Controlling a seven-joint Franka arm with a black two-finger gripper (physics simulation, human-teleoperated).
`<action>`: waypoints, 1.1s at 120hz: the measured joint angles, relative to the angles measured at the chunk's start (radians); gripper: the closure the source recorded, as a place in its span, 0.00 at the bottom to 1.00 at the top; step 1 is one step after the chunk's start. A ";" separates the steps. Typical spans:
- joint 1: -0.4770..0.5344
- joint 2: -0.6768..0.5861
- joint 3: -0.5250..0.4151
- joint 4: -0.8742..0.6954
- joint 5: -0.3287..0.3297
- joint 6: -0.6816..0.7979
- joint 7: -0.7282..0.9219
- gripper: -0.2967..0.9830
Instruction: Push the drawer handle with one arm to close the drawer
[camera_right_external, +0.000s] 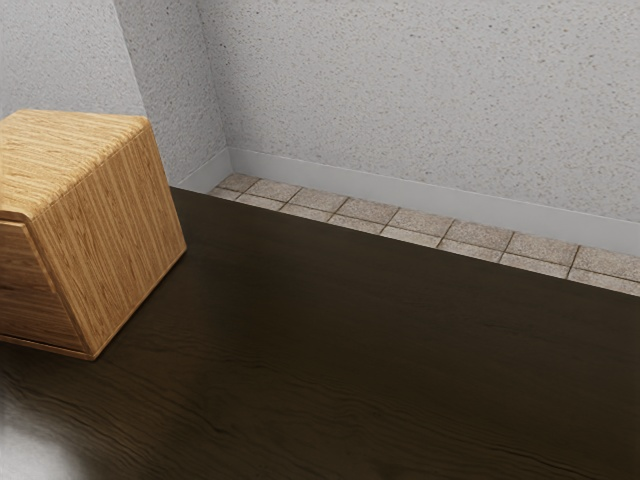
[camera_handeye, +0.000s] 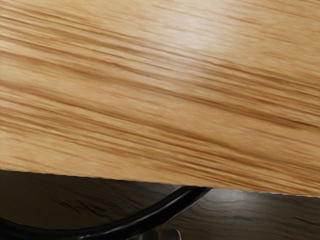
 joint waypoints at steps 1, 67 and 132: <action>0.000 0.000 0.000 0.000 0.000 0.000 0.000 0.85; -0.002 0.014 -0.022 0.012 -0.014 0.005 -0.001 0.85; 0.175 -0.192 -0.147 0.362 -0.069 -0.404 0.148 0.51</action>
